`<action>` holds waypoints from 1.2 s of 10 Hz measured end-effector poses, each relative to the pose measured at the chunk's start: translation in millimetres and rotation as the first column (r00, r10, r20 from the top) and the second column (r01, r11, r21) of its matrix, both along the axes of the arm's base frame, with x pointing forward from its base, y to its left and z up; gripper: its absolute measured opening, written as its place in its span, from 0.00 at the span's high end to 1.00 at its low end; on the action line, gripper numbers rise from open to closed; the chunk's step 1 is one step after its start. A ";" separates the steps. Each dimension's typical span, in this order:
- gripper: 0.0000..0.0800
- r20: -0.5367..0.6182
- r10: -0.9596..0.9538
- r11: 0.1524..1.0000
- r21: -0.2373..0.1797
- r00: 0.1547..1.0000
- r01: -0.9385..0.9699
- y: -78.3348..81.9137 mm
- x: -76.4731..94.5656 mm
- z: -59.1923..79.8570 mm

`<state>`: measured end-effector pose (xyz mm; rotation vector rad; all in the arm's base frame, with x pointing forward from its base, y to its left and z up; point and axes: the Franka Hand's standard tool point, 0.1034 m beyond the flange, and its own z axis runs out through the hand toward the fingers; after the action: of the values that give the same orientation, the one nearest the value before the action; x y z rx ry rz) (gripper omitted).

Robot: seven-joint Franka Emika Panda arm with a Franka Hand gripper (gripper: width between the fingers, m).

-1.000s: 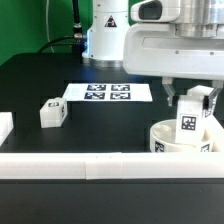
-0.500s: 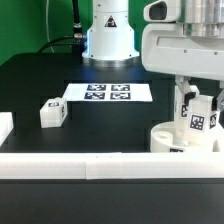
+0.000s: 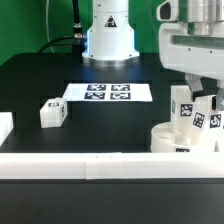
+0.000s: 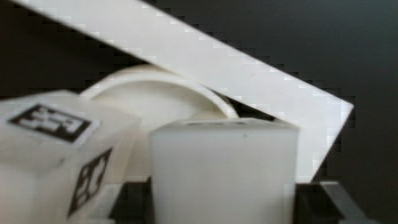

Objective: Assemble stool

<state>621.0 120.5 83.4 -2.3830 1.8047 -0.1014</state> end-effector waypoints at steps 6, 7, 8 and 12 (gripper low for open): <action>0.58 -0.041 -0.526 0.838 0.146 0.850 0.526 8.0 2.0 0.9; 0.58 -0.052 -0.563 0.811 0.154 0.825 0.564 7.5 2.3 0.8; 0.58 -0.060 -0.590 0.791 0.159 0.806 0.591 7.4 2.2 0.7; 0.58 -0.062 -0.783 0.587 0.256 0.619 0.768 14.3 1.1 1.5</action>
Offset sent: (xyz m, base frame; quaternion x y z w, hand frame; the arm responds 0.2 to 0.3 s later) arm -0.0099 0.0079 -0.0064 0.0162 -0.0360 0.2331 0.9716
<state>622.0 134.8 84.9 -1.2332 2.5082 -0.0217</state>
